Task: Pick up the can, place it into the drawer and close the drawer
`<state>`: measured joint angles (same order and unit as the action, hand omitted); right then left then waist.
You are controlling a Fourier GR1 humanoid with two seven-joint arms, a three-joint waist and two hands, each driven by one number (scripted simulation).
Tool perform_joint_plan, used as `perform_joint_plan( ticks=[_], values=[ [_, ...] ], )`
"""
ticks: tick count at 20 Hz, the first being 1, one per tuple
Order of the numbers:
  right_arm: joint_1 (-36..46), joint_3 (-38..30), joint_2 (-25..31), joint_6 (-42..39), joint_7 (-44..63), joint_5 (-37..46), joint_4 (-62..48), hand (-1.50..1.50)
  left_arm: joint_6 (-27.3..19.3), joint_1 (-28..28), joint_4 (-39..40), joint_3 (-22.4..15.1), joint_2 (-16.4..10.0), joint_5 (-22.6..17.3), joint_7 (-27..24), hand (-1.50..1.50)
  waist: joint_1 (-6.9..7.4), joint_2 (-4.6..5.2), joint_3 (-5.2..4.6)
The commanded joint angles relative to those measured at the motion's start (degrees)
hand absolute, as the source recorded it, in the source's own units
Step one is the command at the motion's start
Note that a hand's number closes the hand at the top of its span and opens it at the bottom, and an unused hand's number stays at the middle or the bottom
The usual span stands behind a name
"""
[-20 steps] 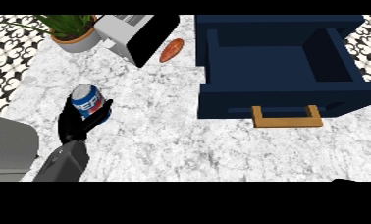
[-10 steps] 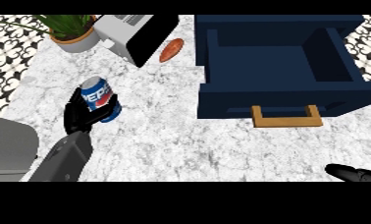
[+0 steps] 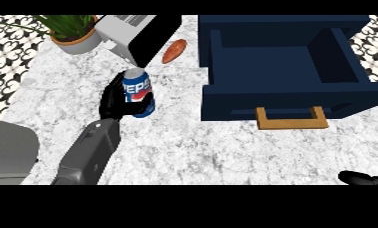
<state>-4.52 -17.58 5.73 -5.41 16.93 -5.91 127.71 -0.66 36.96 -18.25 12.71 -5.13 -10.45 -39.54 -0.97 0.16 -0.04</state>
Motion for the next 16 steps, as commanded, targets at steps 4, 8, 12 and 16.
perform_joint_plan(
  ticks=[4, 8, 12, 16],
  values=[
    [-2.1, 0.9, -1.9, 1.4, -0.3, 2.8, 2.0, -1.50, 0.4, 1.8, -9.7, -3.8, 3.1, 0.6, 8.7, 1.50, 1.09, -0.42, 0.08],
    [1.2, -0.2, 0.2, 1.5, 1.4, 2.1, 1.0, -1.50, -1.4, 4.5, -13.6, -5.9, 2.5, 2.3, 12.5, 1.50, 1.03, -0.34, 0.06],
    [0.4, -0.5, -0.3, 1.7, 2.4, 1.2, 1.6, -1.50, -5.0, 5.5, -23.3, -10.0, 5.1, 2.0, 22.4, 1.50, 1.12, -0.46, 0.07],
    [-0.8, 3.1, -2.9, 2.1, -1.1, 5.7, 1.1, -1.50, -9.7, 9.1, -31.8, -15.8, 5.1, -2.2, 31.3, 1.50, 1.00, -0.58, 0.07]
  ],
)
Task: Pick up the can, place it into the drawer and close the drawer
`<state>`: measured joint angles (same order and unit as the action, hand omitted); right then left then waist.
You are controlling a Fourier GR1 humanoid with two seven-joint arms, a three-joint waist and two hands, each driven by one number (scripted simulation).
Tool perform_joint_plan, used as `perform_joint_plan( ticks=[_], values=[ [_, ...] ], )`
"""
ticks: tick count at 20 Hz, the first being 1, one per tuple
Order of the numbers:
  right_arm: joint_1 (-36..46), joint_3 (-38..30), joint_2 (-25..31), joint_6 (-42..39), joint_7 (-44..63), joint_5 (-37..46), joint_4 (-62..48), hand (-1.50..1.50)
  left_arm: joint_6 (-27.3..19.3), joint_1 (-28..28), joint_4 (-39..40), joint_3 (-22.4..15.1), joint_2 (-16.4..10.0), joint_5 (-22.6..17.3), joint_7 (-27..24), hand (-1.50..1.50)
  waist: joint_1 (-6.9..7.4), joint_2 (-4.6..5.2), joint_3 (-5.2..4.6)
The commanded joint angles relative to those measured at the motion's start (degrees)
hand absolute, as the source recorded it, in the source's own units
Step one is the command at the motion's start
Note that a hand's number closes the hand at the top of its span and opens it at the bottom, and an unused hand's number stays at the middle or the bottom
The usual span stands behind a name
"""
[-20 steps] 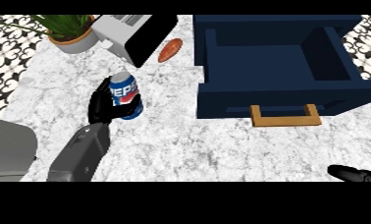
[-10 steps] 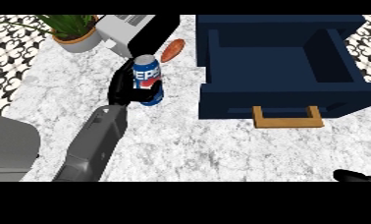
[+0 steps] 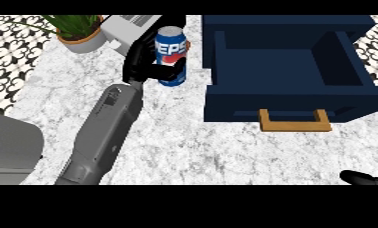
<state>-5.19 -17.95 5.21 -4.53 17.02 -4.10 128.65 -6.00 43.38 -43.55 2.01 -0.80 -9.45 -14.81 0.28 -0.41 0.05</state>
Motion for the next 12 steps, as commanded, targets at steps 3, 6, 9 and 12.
perform_joint_plan(
  ticks=[3, 6, 9, 12],
  values=[
    [-0.5, 1.3, -0.7, -0.5, -1.0, 0.8, 0.3, -1.50, -8.5, 4.2, -11.8, -8.3, 0.8, -4.1, 13.0, 1.50, -0.59, 0.09, -0.01],
    [4.1, -0.9, 1.8, 0.7, 1.7, -0.5, -1.3, -1.50, -10.5, 10.0, -13.3, -6.8, 0.8, -2.5, 19.0, 1.50, -0.44, 0.27, -0.03],
    [2.9, -2.4, 2.1, -0.2, 0.1, -1.3, -2.5, -1.50, -13.2, 11.4, -15.6, -9.6, 0.8, -1.3, 22.0, 1.50, -0.69, 0.31, -0.03],
    [-0.2, -3.9, 2.9, -1.9, 3.9, -5.5, 3.3, -1.50, -12.4, 16.4, -15.0, -7.3, 0.6, 0.0, 27.0, 1.50, -0.92, 0.23, -0.03]
  ],
)
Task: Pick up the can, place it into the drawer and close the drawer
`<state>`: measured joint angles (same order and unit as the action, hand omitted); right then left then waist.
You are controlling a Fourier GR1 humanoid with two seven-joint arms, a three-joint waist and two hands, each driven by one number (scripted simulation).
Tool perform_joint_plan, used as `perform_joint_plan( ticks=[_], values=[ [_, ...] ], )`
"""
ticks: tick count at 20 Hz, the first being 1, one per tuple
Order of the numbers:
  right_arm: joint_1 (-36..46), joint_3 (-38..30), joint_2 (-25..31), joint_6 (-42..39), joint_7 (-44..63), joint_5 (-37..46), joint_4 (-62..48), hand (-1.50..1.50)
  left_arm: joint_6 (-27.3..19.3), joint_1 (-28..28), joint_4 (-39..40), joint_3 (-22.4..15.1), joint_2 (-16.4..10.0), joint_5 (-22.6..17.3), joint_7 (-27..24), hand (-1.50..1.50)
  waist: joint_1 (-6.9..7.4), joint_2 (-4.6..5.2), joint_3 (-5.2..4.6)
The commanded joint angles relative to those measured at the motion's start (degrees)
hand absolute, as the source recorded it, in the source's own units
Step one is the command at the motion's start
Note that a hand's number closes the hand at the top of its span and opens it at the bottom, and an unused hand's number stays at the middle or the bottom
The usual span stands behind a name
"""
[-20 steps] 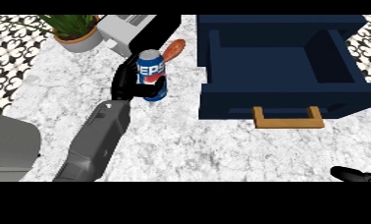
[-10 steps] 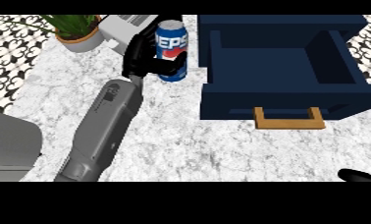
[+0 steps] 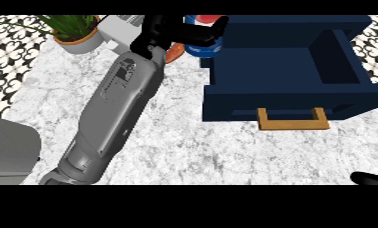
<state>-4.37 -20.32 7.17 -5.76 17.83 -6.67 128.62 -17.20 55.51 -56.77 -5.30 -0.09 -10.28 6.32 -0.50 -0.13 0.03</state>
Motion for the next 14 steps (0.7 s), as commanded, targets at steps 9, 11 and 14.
perform_joint_plan(
  ticks=[9, 11, 14],
  values=[
    [3.7, 0.5, 0.4, 2.4, 3.9, 0.5, 1.8, -1.50, -4.9, 21.3, 13.1, -0.5, 0.1, -2.0, 7.3, 1.50, -0.85, 0.33, -0.02],
    [1.0, 2.7, -1.3, 1.9, 2.3, 2.7, 3.1, -1.50, -4.8, 24.6, 18.3, 0.1, 0.1, -2.6, 5.5, 1.50, -1.40, 0.47, 0.00],
    [1.0, 0.1, 0.2, 0.6, 0.6, 0.6, 1.1, -1.50, -6.9, 26.9, 20.9, -3.1, 0.1, -6.0, 5.2, 1.50, -1.97, 0.50, 0.04]
  ],
)
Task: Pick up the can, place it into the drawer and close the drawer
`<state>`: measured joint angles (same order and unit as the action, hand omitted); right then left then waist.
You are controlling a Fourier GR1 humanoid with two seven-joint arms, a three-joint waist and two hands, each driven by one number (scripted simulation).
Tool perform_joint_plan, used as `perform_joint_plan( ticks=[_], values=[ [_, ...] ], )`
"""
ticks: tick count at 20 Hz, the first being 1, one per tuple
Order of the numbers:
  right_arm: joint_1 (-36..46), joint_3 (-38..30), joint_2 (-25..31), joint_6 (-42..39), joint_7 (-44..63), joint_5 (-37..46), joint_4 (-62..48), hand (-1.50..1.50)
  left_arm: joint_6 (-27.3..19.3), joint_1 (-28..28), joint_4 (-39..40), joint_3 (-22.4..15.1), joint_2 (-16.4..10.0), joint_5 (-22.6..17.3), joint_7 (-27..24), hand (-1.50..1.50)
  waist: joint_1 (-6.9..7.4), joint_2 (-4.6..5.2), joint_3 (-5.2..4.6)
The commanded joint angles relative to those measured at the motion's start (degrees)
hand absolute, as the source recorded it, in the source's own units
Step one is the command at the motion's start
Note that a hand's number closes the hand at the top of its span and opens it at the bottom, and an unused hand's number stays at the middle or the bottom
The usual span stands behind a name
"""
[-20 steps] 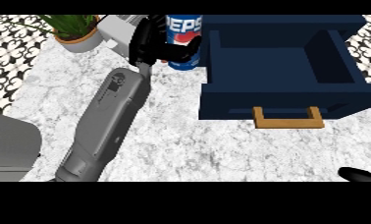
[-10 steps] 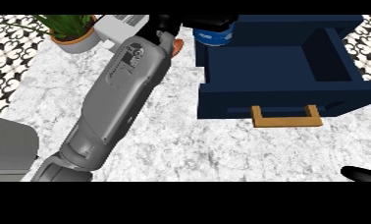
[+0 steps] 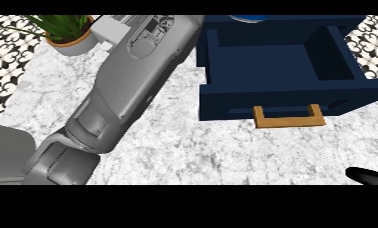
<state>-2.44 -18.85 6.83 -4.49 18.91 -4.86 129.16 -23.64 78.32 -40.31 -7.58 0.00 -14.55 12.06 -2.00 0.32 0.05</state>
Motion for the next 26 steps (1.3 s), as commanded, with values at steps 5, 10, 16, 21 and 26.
perform_joint_plan(
  ticks=[5, 10, 16, 21, 26],
  values=[
    [-1.2, 2.3, -1.2, -0.5, -0.4, 0.7, 1.6, -1.50, -1.9, 9.0, 12.1, -2.9, 0.0, -5.1, -1.7, 1.50, -1.70, 0.43, 0.06],
    [1.8, 3.3, -0.9, 0.8, 2.4, 0.6, 3.1, -1.50, -4.2, 12.4, 17.1, -5.4, 0.0, -7.7, -3.9, 1.50, -3.38, 0.93, 0.11],
    [2.0, 2.6, 0.5, -0.7, 1.0, 0.5, 0.4, -1.50, -10.4, 12.2, 19.0, -9.9, 0.0, -10.8, -4.9, -1.50, -3.77, 0.90, 0.16],
    [5.9, 4.0, 0.5, 1.2, 3.7, 1.6, -0.7, -1.50, -13.9, 14.8, 20.3, -12.2, 0.0, -12.4, -4.5, -1.50, -4.00, 1.00, 0.14],
    [7.4, 3.1, 5.0, -1.1, 1.6, 4.5, -1.2, -1.50, -13.6, 12.6, 22.2, -10.8, 0.0, -14.2, -9.3, -1.50, -3.92, 1.34, 0.12]
  ],
)
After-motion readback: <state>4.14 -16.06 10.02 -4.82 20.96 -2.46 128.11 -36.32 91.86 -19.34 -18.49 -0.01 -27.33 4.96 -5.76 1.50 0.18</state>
